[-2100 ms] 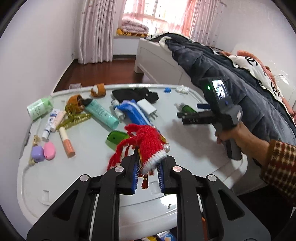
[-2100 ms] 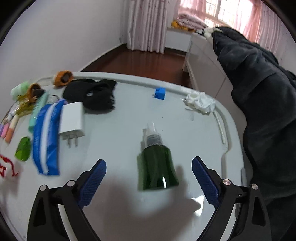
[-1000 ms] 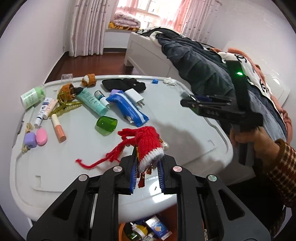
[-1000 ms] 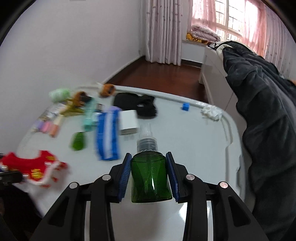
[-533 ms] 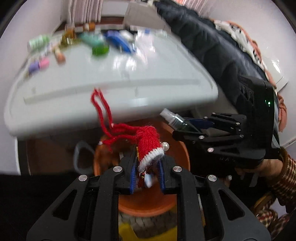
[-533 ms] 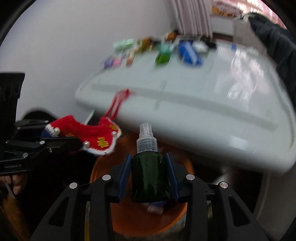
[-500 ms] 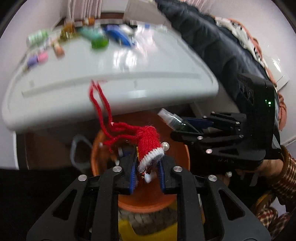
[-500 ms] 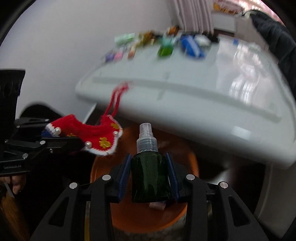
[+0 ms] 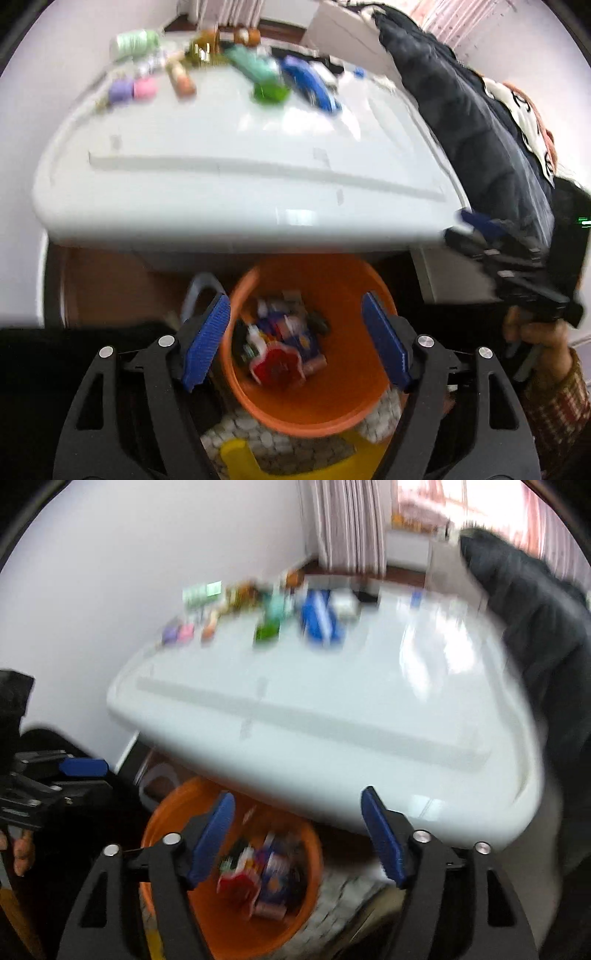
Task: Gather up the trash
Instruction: 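Carry the hat ornament and green bottle over the bin and open both tools, then grasp the green plastic cup with the left tool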
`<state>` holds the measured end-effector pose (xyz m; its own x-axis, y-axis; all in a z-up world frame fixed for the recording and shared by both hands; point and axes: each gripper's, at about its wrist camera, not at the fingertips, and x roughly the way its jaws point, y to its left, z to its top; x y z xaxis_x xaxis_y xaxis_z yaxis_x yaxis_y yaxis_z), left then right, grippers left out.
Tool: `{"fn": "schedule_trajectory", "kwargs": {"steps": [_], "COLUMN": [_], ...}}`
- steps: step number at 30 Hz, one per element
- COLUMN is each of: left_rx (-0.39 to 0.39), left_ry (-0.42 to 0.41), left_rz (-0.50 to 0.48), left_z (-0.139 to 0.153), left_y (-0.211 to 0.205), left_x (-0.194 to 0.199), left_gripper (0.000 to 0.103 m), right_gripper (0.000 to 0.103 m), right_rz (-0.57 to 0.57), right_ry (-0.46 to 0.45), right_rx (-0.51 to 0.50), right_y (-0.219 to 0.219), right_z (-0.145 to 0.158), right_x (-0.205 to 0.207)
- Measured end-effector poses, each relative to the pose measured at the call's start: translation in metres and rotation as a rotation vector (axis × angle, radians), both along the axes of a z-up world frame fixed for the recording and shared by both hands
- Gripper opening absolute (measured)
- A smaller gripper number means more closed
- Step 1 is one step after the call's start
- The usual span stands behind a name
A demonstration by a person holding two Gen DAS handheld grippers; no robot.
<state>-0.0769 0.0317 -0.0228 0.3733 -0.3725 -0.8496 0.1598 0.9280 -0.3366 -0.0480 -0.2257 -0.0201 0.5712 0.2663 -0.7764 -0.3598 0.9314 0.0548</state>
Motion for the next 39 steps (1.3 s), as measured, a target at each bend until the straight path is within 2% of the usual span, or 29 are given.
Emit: {"fn": "schedule_trajectory", "kwargs": {"steps": [1,4,8,9,10,12,16,19,20,22,23,24,29,32,34,39], "left_rx": [0.006,0.034,0.053,0.066,0.083,0.101,0.114,0.126,0.137,0.178,0.207,0.205,0.250,0.217,0.190,0.096], "left_ry": [-0.031,-0.125,-0.217,-0.225,-0.227,-0.232,-0.223,-0.208,-0.206,-0.207,-0.189,-0.188,-0.171,-0.179,-0.202,-0.264], "left_rz": [0.005,0.019,0.004,-0.007,-0.018,-0.050,-0.102,-0.129,-0.139,-0.159,-0.178,-0.180,-0.146,-0.111,-0.094,-0.086], "left_z": [0.006,0.023,0.021,0.014,0.008,-0.006,-0.027,-0.039,-0.042,-0.049,-0.054,-0.054,-0.043,-0.022,-0.006,0.016], "left_y": [-0.001,-0.012,-0.035,-0.040,-0.043,-0.045,-0.047,-0.049,-0.052,-0.057,-0.061,-0.062,-0.062,-0.056,-0.051,-0.044], "left_x": [0.011,0.052,0.118,0.133,0.148,0.171,0.205,0.219,0.222,0.225,0.226,0.226,0.213,0.190,0.167,0.124], "left_gripper": [0.075,0.083,0.083,0.083,0.083,0.083,0.083,0.083,0.083,0.070,0.050,0.046,0.046,0.046,0.046,0.046], "right_gripper": [0.085,0.085,0.085,0.085,0.085,0.085,0.086,0.087,0.087,0.087,0.087,0.088,0.088,0.092,0.092,0.092], "right_rz": [0.005,-0.004,-0.068,-0.101,-0.146,-0.139,-0.128,-0.117,-0.117,-0.114,-0.115,-0.115,-0.111,-0.093,-0.056,0.001], "right_ry": [-0.033,-0.132,-0.238,-0.231,-0.180,-0.141,-0.190,-0.178,-0.173,-0.155,-0.151,-0.148,-0.163,-0.176,-0.126,-0.051], "right_rx": [0.014,0.047,0.144,0.180,0.223,0.283,0.193,0.208,0.217,0.236,0.241,0.245,0.210,0.137,0.087,0.083], "right_y": [-0.001,-0.003,-0.017,-0.025,-0.032,-0.036,-0.032,-0.033,-0.034,-0.036,-0.036,-0.036,-0.031,-0.023,-0.010,0.024], "right_z": [0.013,0.046,0.051,0.047,0.040,0.037,0.041,0.041,0.041,0.041,0.042,0.041,0.040,0.032,0.020,-0.002], "right_x": [0.009,0.044,0.066,0.067,0.072,0.074,0.069,0.068,0.067,0.067,0.066,0.067,0.066,0.075,0.092,0.145]}}
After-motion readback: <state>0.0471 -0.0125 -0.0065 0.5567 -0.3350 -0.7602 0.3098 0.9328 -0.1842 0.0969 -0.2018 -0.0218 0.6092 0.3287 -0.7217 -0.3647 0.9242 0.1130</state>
